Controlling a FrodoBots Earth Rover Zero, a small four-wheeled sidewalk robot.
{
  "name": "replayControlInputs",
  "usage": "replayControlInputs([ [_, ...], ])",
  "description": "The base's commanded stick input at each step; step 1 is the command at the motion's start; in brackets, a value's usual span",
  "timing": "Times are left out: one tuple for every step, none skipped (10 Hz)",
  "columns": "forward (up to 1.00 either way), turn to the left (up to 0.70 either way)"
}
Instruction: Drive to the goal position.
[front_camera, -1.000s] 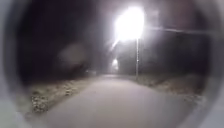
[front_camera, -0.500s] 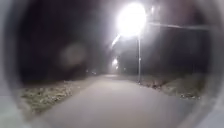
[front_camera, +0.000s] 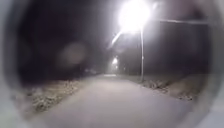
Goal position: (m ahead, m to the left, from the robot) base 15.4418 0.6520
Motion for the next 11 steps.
replayControlInputs([
  [1.00,0.04],
  [1.00,0.05],
  [1.00,0.07],
  [1.00,0.10],
  [1.00,0.08],
  [1.00,0.06],
  [1.00,0.04],
  [1.00,0.04],
  [1.00,0.04],
  [1.00,0.04],
  [1.00,0.04],
])
